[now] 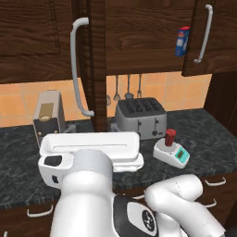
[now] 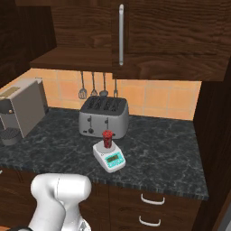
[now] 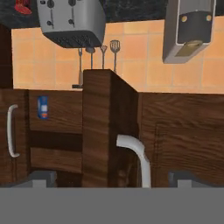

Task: Pick the yogurt and place it on the digital scale for weighing, and close the cabinet.

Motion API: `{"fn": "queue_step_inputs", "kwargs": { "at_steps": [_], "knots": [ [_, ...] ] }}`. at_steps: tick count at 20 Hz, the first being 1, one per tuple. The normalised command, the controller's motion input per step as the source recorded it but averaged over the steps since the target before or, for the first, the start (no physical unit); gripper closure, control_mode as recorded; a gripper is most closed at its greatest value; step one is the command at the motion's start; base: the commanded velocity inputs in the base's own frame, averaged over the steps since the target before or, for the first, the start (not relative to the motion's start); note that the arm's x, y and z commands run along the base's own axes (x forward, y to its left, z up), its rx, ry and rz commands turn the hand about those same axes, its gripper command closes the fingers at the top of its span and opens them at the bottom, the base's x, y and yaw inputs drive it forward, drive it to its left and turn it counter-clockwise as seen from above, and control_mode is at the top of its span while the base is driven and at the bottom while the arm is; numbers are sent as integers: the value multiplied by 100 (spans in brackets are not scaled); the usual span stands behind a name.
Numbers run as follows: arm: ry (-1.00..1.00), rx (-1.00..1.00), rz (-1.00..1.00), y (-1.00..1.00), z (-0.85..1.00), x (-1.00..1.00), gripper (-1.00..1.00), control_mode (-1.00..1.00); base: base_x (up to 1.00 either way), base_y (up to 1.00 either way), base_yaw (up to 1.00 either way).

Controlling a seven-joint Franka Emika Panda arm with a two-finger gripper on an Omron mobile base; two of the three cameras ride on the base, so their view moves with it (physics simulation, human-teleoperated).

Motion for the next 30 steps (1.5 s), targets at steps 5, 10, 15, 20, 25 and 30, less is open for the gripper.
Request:
{"fn": "queue_step_inputs", "kwargs": {
  "at_steps": [5, 10, 15, 20, 25, 30],
  "knots": [
    [10, -2, -14, -8, -30, 52, -100, -100, 0, 0, 0],
    [9, 0, -12, -33, -19, 54, -100, -100, 0, 0, 0],
    [3, 2, -11, -68, -3, 47, -100, -100, 0, 0, 0],
    [-5, 2, -9, -63, 0, 16, -100, -100, 0, 0, 0],
    [-20, 0, -7, -58, 0, 23, -100, -100, 0, 0, 0],
    [-13, 0, -5, -51, -6, 76, -100, -100, 0, 0, 0]
  ]
}}
